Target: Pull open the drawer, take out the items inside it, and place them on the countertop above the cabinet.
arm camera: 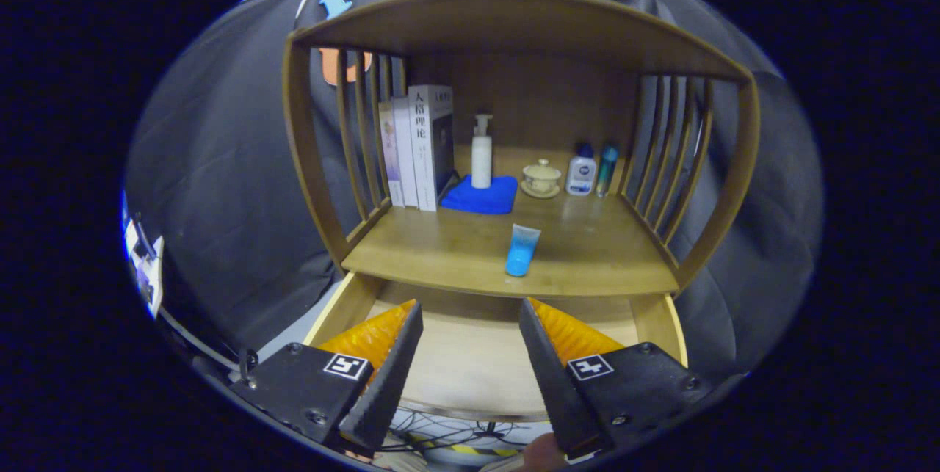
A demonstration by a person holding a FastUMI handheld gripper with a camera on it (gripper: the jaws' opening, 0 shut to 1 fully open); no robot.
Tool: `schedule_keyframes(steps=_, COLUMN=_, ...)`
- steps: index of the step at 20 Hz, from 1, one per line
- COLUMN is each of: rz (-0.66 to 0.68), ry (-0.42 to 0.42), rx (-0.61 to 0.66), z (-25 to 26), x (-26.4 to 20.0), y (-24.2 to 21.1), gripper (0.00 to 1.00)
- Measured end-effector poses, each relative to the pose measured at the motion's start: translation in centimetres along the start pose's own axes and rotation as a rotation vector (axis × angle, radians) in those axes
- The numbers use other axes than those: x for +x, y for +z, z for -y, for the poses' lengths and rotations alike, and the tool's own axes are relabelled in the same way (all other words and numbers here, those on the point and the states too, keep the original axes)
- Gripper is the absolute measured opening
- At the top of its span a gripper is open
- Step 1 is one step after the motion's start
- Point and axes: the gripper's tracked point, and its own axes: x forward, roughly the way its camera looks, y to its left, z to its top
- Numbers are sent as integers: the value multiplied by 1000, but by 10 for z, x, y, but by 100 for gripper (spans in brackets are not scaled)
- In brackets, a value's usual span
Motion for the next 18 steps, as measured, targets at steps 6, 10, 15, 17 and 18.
schedule_keyframes(steps=6, rz=209, ry=8, rx=20, z=2, x=-28, y=-30, gripper=96)
schedule_keyframes(steps=10, rz=301, ry=-33, rx=68, z=17, x=-38, y=-55, gripper=100)
schedule_keyframes(steps=15, rz=404, ry=-15, rx=74, z=19, x=-46, y=-85, gripper=100)
schedule_keyframes(steps=17, rz=449, ry=-13, rx=49, z=17, x=-49, y=-98, gripper=100)
schedule_keyframes(steps=18, rz=453, ry=-20, rx=39, z=17, x=-50, y=-107, gripper=100)
